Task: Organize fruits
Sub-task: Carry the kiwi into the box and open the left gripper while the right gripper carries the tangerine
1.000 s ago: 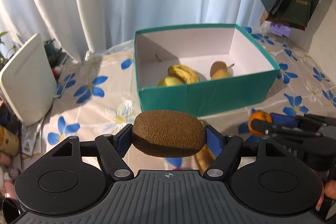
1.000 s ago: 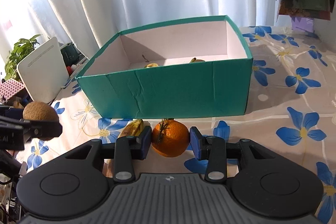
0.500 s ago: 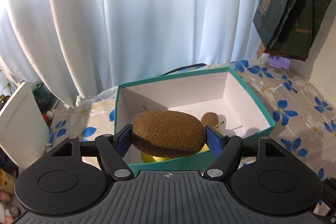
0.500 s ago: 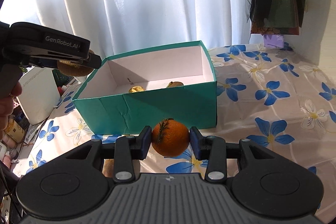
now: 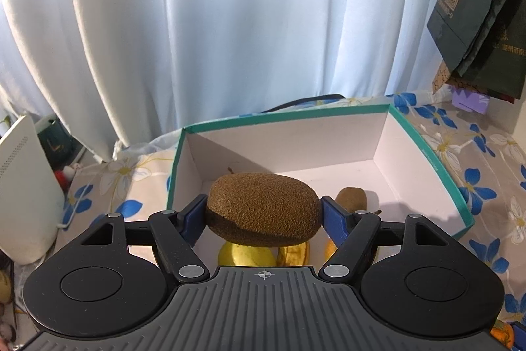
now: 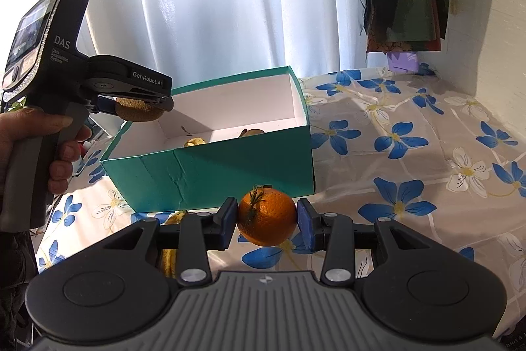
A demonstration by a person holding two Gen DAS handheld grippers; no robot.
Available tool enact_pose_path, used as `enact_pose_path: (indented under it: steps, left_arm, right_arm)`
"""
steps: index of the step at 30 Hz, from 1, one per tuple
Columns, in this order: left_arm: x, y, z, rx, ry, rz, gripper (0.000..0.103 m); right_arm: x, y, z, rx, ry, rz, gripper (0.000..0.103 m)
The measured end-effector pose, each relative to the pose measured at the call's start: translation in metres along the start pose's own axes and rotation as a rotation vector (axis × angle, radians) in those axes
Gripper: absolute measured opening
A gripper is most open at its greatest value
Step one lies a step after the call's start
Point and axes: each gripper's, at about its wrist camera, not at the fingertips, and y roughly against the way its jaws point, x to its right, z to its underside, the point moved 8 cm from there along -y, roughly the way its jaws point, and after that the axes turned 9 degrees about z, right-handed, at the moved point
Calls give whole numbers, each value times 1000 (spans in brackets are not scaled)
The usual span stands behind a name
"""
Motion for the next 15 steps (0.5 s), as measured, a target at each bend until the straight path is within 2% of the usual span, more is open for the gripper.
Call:
enact_pose_path:
  steps: [15]
  left_arm:
    - [-8, -54, 15, -88, 12, 10, 77]
  right_arm:
    - [3, -1, -8, 20, -21, 29, 39]
